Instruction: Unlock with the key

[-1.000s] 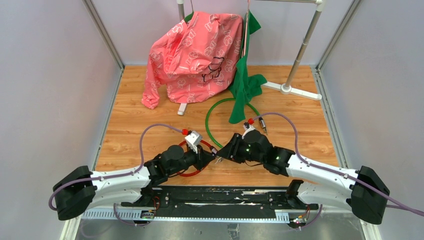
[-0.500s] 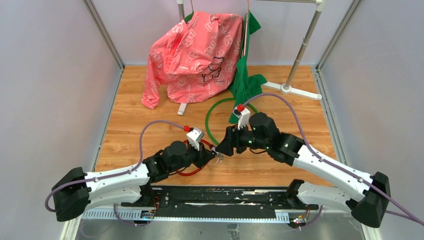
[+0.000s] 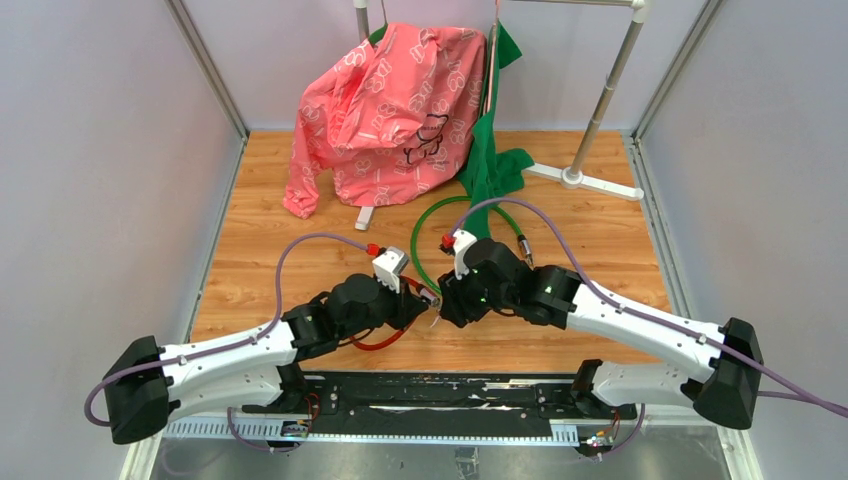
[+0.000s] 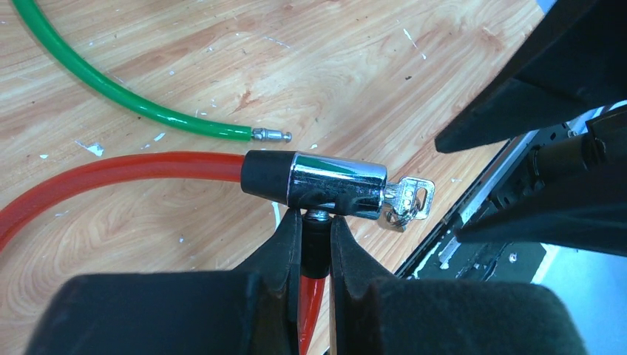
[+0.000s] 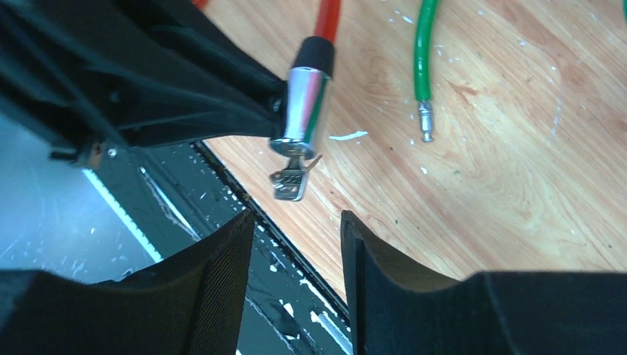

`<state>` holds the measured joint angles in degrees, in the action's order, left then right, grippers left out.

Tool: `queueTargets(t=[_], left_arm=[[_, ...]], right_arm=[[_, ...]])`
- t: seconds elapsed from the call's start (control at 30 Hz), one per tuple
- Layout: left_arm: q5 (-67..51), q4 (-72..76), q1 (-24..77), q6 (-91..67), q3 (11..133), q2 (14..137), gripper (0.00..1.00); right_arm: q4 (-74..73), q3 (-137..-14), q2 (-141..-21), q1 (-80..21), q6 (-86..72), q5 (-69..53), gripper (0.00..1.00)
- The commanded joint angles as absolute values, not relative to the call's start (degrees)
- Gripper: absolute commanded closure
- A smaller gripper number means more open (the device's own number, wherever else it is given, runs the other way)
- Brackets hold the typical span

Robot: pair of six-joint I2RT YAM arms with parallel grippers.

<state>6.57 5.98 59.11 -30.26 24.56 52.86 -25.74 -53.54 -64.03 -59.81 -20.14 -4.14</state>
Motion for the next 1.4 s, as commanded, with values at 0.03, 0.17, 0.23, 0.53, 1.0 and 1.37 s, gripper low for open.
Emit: queueTargets(t=[0.03, 0.17, 0.23, 0.53, 1.0, 1.37], left_arm=[[8.08, 4.35, 59.47, -30.77, 26.96, 50.82, 1.00], [8.17, 3.94, 59.49, -30.94, 27.22, 50.47, 1.00], [8.15, 3.98, 59.50, -31.00, 27.16, 50.29, 1.00], [9.99, -0.46, 59.42, -31.44, 29.60, 50.04, 1.00], [9.72, -14.29, 59.47, -33.31, 39.82, 54.09, 1.00], [9.30, -14.83, 59.49, -33.40, 40.12, 54.56, 1.00]], right_arm=[[-26.28, -54.20, -65.22, -60.47, -25.61, 1.69, 0.51], [-20.75, -51.71, -64.70, -60.47, -31.07, 0.94, 0.51], [-18.53, -50.15, -64.24, -60.47, -33.55, 0.95, 0.52], [-20.50, -53.64, -63.14, -60.66, -20.54, -7.24, 0.47], [-25.04, -56.18, -65.49, -65.78, 10.42, 2.75, 0.41], [-17.57, -51.76, -63.33, -66.80, 16.11, 0.90, 0.54]])
